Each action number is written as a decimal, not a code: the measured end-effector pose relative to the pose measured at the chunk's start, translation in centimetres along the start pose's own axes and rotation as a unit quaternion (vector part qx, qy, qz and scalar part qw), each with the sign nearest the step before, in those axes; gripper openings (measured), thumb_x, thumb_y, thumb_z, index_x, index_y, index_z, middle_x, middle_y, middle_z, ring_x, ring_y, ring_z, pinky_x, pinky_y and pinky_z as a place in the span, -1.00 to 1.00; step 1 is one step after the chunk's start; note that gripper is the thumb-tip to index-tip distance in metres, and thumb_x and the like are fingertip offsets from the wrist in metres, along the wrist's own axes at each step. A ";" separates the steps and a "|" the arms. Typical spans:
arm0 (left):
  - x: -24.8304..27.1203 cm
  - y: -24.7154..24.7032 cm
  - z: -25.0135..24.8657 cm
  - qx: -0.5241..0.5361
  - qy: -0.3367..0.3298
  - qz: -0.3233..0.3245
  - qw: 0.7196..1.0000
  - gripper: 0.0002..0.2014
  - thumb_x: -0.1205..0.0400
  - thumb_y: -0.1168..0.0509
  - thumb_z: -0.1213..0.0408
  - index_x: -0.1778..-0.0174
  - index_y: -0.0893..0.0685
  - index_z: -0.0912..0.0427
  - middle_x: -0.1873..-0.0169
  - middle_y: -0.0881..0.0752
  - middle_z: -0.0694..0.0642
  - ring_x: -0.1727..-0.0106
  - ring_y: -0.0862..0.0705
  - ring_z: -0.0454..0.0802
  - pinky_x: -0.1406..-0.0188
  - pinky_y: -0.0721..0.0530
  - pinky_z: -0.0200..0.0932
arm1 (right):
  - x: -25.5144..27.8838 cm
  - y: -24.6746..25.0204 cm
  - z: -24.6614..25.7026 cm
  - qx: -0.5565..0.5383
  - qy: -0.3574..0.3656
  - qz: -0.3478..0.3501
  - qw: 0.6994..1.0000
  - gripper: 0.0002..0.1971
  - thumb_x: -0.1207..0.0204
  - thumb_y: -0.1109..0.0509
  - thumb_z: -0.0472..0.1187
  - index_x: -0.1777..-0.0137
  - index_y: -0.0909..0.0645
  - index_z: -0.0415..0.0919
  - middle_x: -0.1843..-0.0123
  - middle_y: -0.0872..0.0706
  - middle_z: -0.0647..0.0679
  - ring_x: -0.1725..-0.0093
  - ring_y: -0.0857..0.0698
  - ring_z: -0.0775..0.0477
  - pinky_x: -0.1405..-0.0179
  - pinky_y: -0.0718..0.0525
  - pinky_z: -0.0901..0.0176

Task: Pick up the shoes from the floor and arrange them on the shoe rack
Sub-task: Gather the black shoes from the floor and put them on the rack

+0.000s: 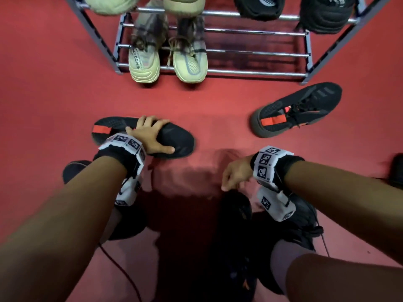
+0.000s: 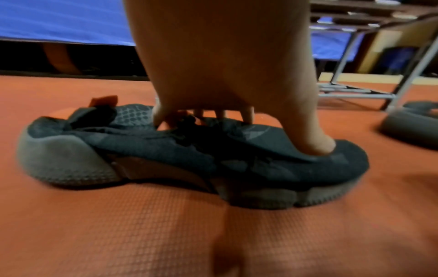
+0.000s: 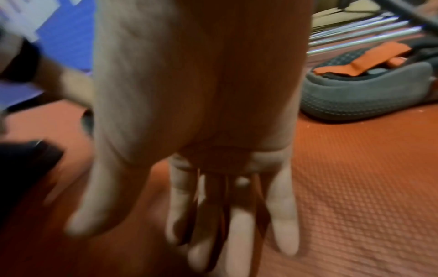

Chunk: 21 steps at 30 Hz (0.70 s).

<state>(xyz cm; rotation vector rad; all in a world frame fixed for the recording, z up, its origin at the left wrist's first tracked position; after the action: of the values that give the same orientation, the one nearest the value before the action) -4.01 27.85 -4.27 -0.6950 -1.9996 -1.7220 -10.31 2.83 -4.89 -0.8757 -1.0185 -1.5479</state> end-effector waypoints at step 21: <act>1.9 -2.6 -4.4 0.522 0.506 -0.207 0.655 0.06 -0.40 -0.35 -0.32 -0.56 -0.12 0.41 -0.48 -0.38 0.31 -0.50 -0.40 0.26 -0.45 -0.31 0.02 | 2.6 9.2 -10.5 -0.513 -0.261 -0.526 0.626 0.21 -0.24 -0.53 0.26 -0.67 0.17 -0.15 -0.60 -0.23 -0.39 -0.57 -0.26 -0.42 -0.59 -0.20 -0.26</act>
<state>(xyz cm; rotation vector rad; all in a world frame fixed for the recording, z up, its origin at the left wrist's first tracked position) -7.15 23.40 -4.49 0.9786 -1.7899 -0.4793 -2.09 -8.82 -4.84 -1.7505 -1.0412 -3.1802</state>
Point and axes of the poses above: each hand's wrist, its own x-axis away from the middle knuckle, its own y-axis out of the back of the hand, z = x × y, the point moved 2 cm from there along -x, towards the middle knuckle
